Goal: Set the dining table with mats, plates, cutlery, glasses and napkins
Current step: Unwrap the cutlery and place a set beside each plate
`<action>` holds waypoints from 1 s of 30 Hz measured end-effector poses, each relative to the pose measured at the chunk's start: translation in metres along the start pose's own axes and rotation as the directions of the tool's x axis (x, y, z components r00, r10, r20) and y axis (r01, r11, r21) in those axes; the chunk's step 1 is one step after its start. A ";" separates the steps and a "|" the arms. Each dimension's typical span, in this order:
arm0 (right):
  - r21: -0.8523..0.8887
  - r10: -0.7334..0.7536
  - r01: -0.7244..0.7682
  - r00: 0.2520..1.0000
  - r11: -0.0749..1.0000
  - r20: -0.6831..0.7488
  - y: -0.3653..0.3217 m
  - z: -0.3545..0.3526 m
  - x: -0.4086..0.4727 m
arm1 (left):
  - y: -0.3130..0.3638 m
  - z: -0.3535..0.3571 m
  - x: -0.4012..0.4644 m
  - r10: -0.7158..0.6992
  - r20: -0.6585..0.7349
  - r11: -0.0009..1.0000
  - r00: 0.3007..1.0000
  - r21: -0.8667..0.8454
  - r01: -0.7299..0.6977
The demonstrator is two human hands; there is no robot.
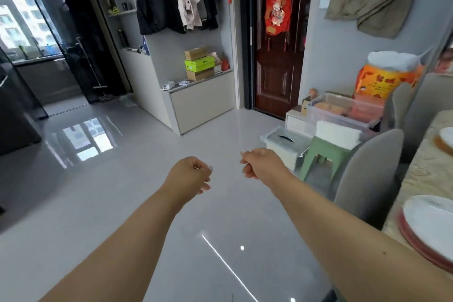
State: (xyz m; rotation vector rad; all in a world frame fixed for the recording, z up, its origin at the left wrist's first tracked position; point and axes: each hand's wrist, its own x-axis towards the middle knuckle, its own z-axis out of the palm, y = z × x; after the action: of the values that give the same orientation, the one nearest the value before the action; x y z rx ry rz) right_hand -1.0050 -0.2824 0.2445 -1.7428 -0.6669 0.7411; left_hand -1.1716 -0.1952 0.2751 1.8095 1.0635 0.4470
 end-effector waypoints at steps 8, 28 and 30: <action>0.030 0.071 -0.067 0.981 0.997 -0.182 -0.016 -0.027 0.122 | 0.036 0.033 0.157 0.067 0.197 0.997 0.978 0.032 -0.075; 0.033 0.267 -0.302 0.784 0.953 -0.560 0.016 -0.275 0.424 | 0.205 0.299 0.491 0.179 0.568 0.968 0.803 0.045 -0.247; 0.047 0.276 -0.311 0.748 0.949 -0.603 0.021 -0.299 0.448 | 0.220 0.324 0.524 0.187 0.613 0.964 0.768 0.035 -0.262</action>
State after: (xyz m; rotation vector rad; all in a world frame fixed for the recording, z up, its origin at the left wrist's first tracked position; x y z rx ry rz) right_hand -0.4865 -0.1374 0.2229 -2.0183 0.0362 0.3223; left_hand -0.5552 0.0211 0.2356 1.9987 0.4278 -0.0799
